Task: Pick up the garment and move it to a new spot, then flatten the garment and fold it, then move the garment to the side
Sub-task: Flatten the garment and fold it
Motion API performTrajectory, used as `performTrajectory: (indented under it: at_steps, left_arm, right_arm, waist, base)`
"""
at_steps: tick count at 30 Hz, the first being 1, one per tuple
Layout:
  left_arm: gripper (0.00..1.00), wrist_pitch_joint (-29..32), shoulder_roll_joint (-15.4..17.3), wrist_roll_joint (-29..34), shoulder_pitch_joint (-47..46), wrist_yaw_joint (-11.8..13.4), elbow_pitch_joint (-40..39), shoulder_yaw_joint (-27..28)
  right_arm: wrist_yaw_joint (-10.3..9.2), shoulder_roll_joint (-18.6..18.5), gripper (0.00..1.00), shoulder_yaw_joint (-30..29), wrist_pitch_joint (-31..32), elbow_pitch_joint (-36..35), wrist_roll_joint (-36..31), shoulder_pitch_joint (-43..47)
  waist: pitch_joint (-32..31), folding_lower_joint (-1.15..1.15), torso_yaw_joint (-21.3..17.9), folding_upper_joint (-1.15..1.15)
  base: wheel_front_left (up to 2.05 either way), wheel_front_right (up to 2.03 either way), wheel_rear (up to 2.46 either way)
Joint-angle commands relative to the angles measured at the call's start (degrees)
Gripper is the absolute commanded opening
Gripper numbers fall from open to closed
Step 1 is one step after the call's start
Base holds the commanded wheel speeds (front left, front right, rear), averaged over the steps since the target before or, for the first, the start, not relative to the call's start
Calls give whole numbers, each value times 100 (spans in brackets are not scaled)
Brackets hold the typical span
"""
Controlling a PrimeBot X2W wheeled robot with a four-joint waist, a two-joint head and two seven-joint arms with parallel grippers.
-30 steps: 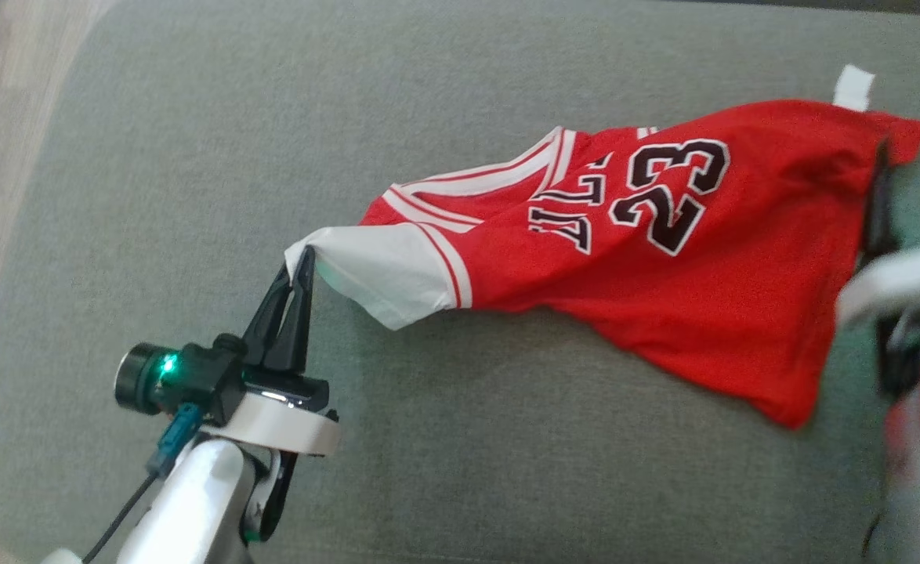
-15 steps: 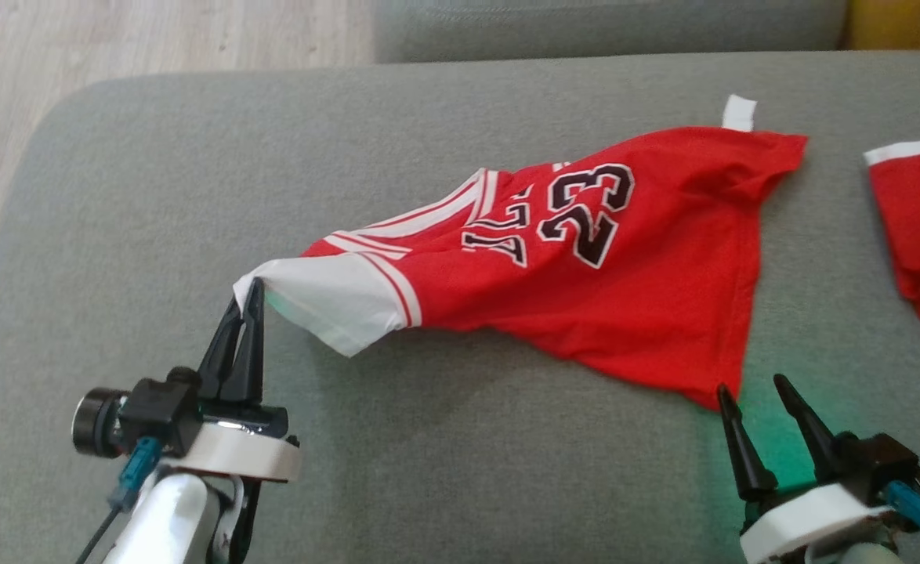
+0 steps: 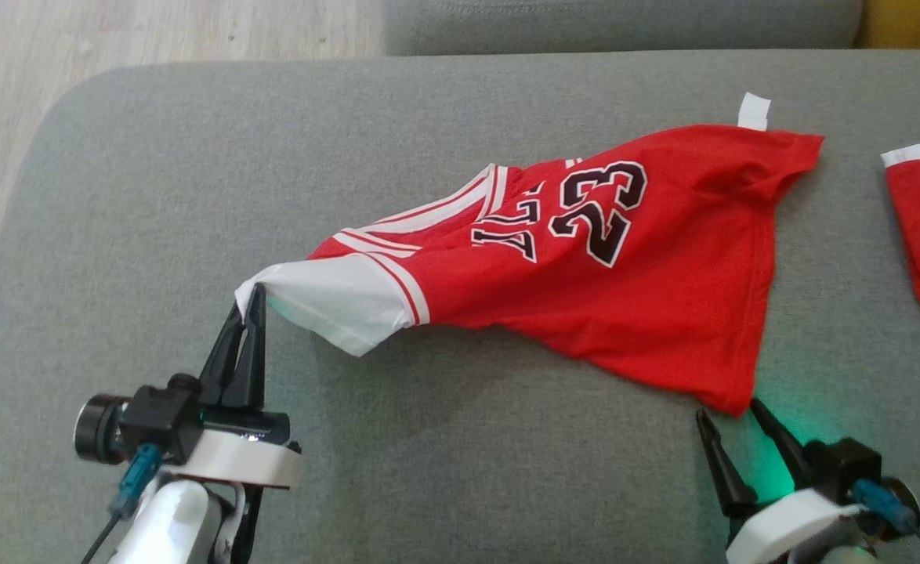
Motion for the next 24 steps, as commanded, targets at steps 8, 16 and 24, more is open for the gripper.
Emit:
performTrajectory:
  at_steps: [8, 16, 24]
  left_arm:
    - [0, -78, 158, -41, -236, 36, -134, 170]
    - [0, -99, 88, -211, -468, -308, -984, 438]
    - [0, -101, 176, -140, -1558, -802, -1864, 706]
  right_arm:
    - [-4, -28, 0, 147, -64, 13, 46, -282]
    - [-4, -212, 0, -461, -64, -1178, -36, -78]
    - [-4, -893, 0, -1134, 165, -2927, -197, -458]
  waist:
    - [30, 0, 98, 0]
    - [-467, 0, 47, 0]
    - [-914, 0, -71, 0]
  base:
    - [0, 0, 0]
    - [0, 0, 0]
    - [0, 0, 0]
